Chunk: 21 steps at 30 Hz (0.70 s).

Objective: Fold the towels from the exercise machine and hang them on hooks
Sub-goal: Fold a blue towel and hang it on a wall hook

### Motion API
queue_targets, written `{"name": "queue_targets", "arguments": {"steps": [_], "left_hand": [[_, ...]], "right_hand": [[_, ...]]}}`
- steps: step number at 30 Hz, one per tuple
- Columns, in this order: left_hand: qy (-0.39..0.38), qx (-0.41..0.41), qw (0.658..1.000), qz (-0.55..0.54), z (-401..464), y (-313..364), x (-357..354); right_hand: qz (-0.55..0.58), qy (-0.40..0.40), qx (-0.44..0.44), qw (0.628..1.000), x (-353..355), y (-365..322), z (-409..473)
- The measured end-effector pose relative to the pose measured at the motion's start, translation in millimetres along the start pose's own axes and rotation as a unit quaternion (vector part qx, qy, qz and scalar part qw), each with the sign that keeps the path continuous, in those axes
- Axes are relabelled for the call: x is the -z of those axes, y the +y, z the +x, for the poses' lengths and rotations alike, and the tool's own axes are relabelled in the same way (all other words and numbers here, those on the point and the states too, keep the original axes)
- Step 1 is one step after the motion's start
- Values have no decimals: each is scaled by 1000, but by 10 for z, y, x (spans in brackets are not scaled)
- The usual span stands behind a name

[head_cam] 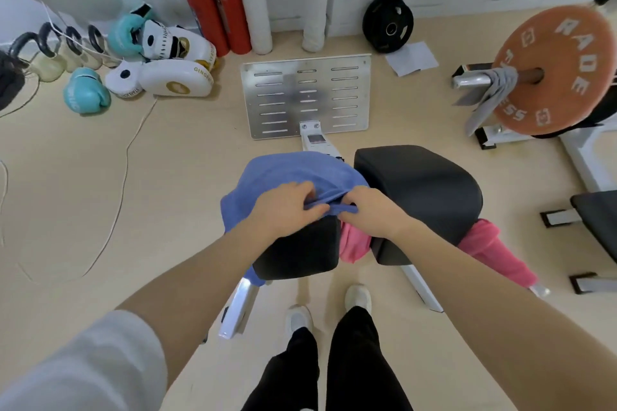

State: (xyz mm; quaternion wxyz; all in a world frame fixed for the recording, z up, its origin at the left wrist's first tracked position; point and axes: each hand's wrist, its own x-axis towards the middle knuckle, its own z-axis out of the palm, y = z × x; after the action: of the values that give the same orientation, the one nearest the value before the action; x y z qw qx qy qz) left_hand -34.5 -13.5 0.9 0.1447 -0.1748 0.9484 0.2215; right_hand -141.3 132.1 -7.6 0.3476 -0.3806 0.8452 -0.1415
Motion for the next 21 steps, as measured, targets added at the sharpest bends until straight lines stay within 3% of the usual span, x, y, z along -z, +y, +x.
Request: {"name": "queue_targets", "arguments": {"steps": [2,4,8,12,16,19,21], "left_hand": [[-19,-26,997,64,58,118,-170],[6,-23,992,127,89,137,-256],[3,-30,991,133,117,112,-244],[-6,-31,990,135,67,114,-243],[-10,-9,991,136,55,114,-250],[0,-14,992,123,24,105,-272],[4,-11,996,92,10,92,-281]], "right_hand": [[-37,-1,12,999,-2,20,-48],[-157,7,16,987,1,29,-93],[-245,119,-27,962,63,103,-153],[-291,181,23,939,164,139,-175],[-232,198,22,952,251,190,-186],[-50,221,-116,967,356,318,-192],[6,177,-180,968,411,404,-202]]}}
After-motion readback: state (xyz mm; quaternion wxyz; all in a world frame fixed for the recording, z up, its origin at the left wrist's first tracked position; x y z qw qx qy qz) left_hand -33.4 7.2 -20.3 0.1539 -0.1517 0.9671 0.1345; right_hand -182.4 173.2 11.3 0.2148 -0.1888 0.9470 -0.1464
